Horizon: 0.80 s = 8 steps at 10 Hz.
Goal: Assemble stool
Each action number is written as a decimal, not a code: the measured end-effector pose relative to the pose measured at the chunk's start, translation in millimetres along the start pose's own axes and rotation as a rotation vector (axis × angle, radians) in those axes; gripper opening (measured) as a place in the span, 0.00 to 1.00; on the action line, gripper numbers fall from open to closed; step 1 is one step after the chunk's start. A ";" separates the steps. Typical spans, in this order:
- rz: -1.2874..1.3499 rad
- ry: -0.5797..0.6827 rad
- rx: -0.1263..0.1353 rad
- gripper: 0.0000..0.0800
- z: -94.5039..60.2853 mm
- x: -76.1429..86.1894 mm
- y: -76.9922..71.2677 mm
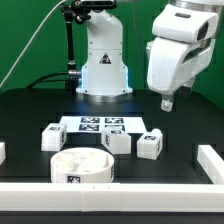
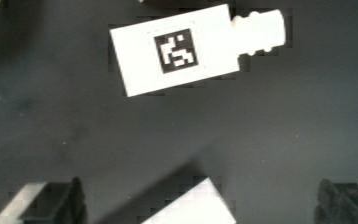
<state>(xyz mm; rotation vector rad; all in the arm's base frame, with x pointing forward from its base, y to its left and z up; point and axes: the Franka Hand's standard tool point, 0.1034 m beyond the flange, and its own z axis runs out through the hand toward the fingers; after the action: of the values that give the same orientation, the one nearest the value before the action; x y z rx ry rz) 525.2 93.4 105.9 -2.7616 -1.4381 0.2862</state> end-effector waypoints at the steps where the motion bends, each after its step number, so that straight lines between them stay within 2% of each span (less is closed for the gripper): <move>1: 0.000 0.000 0.000 0.81 0.0 0.0 0.0; 4: -0.003 0.002 0.000 0.81 1.0 -2.0 1.5; 5: -0.122 0.044 -0.037 0.81 7.8 -12.8 14.4; 6: -0.171 0.060 -0.054 0.81 19.9 -37.3 27.7; 8: -0.257 0.067 -0.059 0.81 29.3 -64.7 51.6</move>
Offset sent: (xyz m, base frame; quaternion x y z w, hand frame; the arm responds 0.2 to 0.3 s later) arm 0.0000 0.0000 0.0000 0.0000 0.0000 0.0000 1.0000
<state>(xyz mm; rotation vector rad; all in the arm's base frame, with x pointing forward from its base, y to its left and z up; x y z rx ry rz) 525.9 8.9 82.1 -2.5608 -1.7851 0.1455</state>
